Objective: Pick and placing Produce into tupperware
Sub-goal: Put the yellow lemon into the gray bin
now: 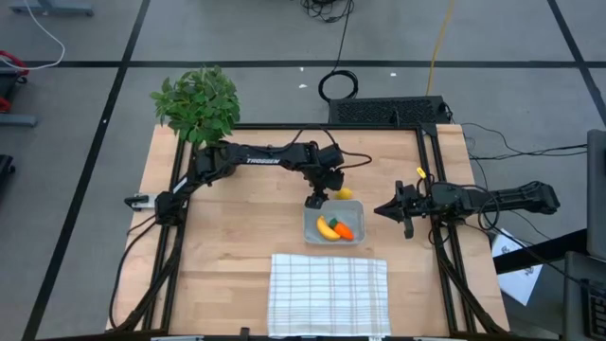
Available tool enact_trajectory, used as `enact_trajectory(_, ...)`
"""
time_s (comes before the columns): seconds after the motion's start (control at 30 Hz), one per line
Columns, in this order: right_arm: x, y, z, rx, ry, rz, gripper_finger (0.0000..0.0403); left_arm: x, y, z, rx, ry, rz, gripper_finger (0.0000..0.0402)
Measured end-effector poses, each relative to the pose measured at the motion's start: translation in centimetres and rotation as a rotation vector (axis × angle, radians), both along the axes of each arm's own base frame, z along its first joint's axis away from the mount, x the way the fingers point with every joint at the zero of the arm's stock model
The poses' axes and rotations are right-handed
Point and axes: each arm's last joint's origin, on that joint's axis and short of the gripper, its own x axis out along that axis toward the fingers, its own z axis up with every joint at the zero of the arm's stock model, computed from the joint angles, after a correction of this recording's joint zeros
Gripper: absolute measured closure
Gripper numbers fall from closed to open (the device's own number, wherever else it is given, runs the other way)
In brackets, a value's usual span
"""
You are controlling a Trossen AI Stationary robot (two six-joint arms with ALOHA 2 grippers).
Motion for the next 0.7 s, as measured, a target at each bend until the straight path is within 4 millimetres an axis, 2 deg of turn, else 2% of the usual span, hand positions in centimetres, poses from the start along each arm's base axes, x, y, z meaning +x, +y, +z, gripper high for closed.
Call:
enact_trajectory(0.43,0.04,0.0,-0.12,-0.001,0.013,0.0,0.0403,0.19,0.25,-0.1,0.048,-0.003,0.044,0.0178)
enact_trajectory(0.7,0.04,0.01,-0.12,-0.006,0.013,0.001,0.0403,0.21,0.34,-0.1,0.065,-0.002,0.056,0.0248)
